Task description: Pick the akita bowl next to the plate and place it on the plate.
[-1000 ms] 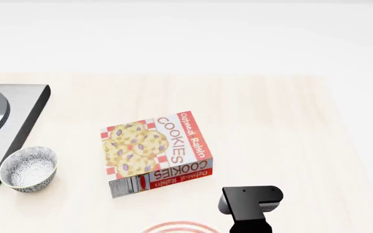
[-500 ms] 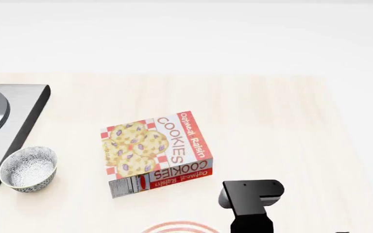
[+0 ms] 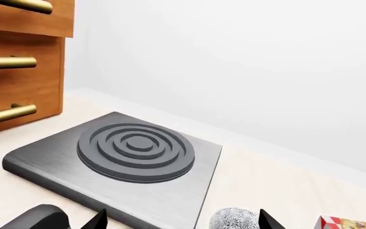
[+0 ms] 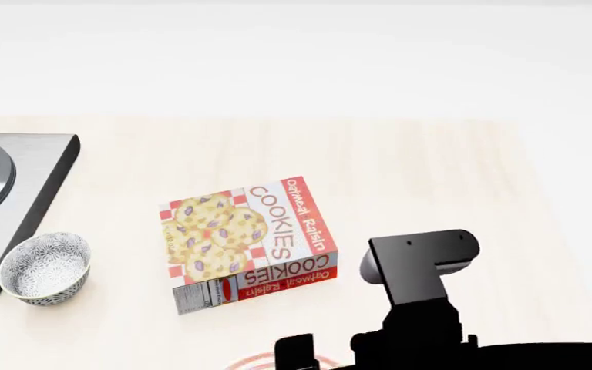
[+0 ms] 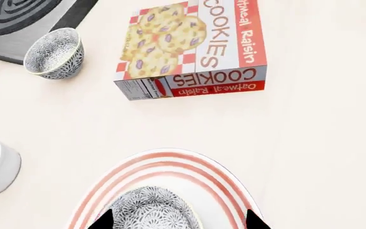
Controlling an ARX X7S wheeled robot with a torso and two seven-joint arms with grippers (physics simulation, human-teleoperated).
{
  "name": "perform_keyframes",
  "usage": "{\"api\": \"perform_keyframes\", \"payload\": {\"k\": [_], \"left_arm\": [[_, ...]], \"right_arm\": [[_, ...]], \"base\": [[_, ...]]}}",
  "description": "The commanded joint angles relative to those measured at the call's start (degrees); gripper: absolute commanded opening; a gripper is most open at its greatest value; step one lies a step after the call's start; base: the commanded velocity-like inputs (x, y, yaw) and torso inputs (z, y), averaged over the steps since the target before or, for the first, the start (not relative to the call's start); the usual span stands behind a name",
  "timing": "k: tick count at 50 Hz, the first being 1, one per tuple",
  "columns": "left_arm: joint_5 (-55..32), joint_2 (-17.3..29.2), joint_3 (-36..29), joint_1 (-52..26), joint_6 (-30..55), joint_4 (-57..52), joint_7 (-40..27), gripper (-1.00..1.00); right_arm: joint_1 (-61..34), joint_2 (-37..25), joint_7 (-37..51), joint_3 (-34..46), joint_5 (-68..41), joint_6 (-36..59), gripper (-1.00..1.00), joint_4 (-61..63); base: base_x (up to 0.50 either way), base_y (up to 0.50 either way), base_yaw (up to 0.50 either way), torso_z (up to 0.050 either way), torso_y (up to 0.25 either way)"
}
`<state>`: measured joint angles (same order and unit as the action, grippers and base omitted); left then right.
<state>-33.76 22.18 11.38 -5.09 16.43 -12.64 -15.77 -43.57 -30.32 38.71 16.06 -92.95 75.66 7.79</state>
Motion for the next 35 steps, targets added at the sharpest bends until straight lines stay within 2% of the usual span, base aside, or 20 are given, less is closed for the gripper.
{"api": "perform_keyframes", "payload": {"k": [1,6,17,21,27,35], "left_arm": [[0.00,0.05,-0.19,-0.09,-0.14,0.23,-0.02,1.00],[0.13,0.02,-0.28,-0.24,-0.53,0.78,0.21,1.00],[0.34,-0.01,-0.42,-0.14,-1.07,1.18,0.33,1.00],[0.18,0.10,-0.44,-0.16,-0.74,0.77,0.05,1.00],[0.06,0.19,-0.43,-0.02,-0.62,0.49,-0.12,1.00],[0.28,0.16,-0.60,-0.07,-1.20,1.16,0.21,1.00]], "right_arm": [[1.11,-1.93,0.90,-3.20,1.21,-3.13,1.00,9.70],[3.29,-2.24,-1.24,-5.53,4.02,-6.52,1.00,14.82],[12.87,-1.83,-3.26,-7.80,19.10,-16.87,1.00,23.25],[16.67,-1.18,-3.32,-8.38,25.46,-21.59,1.00,24.40],[23.51,-0.85,-8.36,-6.35,38.28,-31.61,1.00,25.98],[29.64,0.79,-11.51,-5.81,46.59,-41.24,1.00,23.37]], "base": [[0.00,0.00,0.00,0.000,0.000],[0.00,0.00,0.00,0.000,0.000],[0.00,0.00,0.00,0.000,0.000],[0.00,0.00,0.00,0.000,0.000],[0.00,0.00,0.00,0.000,0.000],[0.00,0.00,0.00,0.000,0.000]]}}
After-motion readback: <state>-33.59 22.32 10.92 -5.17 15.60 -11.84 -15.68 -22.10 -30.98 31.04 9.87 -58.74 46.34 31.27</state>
